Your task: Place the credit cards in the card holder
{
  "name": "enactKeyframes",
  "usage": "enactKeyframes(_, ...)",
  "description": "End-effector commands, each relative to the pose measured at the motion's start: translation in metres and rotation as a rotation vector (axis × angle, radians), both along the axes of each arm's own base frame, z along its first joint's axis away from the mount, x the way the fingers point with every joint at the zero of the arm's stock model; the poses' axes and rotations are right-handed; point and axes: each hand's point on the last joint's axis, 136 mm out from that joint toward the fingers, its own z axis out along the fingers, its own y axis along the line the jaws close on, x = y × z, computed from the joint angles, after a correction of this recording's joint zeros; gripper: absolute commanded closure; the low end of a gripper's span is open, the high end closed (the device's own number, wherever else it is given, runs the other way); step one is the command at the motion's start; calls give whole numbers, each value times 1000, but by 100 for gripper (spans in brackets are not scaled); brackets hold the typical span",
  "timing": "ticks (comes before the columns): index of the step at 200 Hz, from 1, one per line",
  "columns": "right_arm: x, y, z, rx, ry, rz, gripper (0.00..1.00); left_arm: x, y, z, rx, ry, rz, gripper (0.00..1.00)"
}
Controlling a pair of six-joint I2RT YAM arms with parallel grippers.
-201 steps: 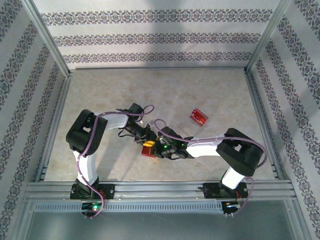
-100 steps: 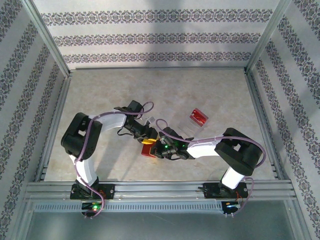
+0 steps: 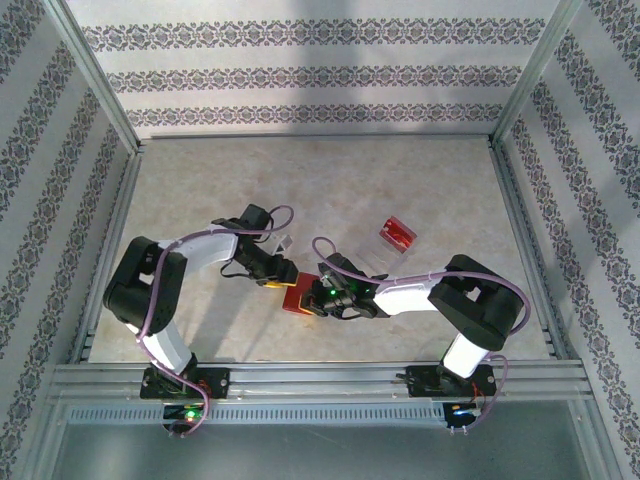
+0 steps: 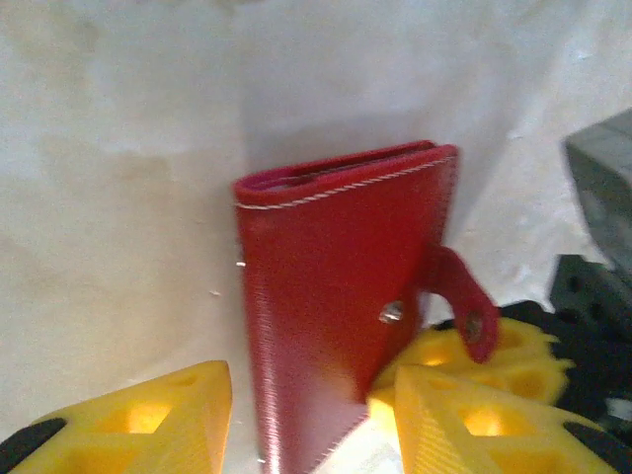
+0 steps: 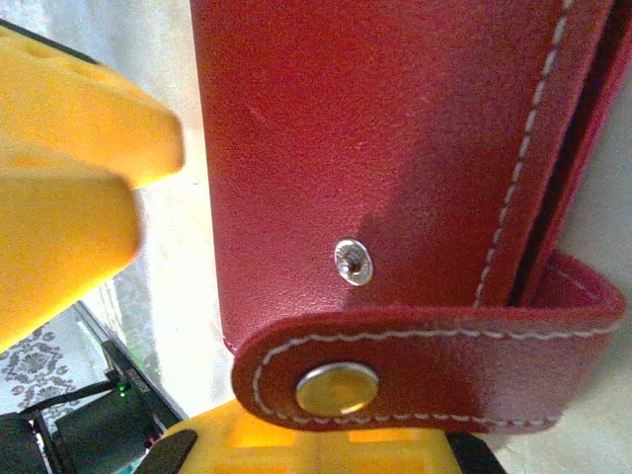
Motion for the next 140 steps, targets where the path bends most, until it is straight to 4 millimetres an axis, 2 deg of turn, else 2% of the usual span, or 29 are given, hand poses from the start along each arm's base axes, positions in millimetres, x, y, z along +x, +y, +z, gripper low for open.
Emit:
enactKeyframes(1, -5, -18, -29, -109, 58, -21, 98, -4, 9, -14, 54, 21, -16, 56)
enactKeyframes(36, -5, -20, -28, -112, 58, -24, 99, -7, -1, -22, 21, 80, -14, 62)
enactKeyframes(70, -5, -19, -24, -109, 46, -17, 99, -12, -1, -32, 41, 95, -21, 72)
enactKeyframes(121, 1, -13, -12, -92, 14, -2, 98, -15, -6, -35, 42, 109, -41, 80)
enactKeyframes(140, 3, -10, 3, -72, -9, 0, 95, -15, -4, -35, 55, 106, -43, 80)
